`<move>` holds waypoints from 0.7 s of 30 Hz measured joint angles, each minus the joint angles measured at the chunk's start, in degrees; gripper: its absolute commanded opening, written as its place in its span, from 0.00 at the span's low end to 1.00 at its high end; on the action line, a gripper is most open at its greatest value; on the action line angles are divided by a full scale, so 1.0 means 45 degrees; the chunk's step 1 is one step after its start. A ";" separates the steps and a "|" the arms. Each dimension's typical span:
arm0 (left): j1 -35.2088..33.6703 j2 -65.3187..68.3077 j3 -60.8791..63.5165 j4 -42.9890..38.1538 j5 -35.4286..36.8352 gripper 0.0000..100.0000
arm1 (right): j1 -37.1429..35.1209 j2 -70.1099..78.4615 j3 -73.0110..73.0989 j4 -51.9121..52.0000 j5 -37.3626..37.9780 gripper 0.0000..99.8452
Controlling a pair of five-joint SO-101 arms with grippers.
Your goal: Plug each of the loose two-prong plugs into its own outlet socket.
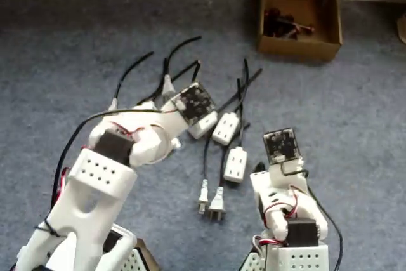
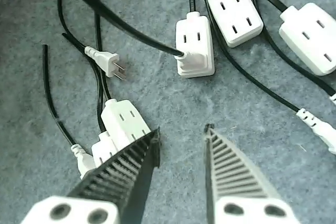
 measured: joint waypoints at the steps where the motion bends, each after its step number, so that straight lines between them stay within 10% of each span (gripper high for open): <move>1: 0.0000 0.0313 -0.0117 0.0000 0.0000 0.17 | 0.0000 0.0000 0.0000 0.0000 0.0000 0.19; 21: 0.0020 0.5333 -0.0371 -0.4864 0.0508 0.25 | 0.0000 -0.0078 0.0000 0.0000 0.0078 0.14</move>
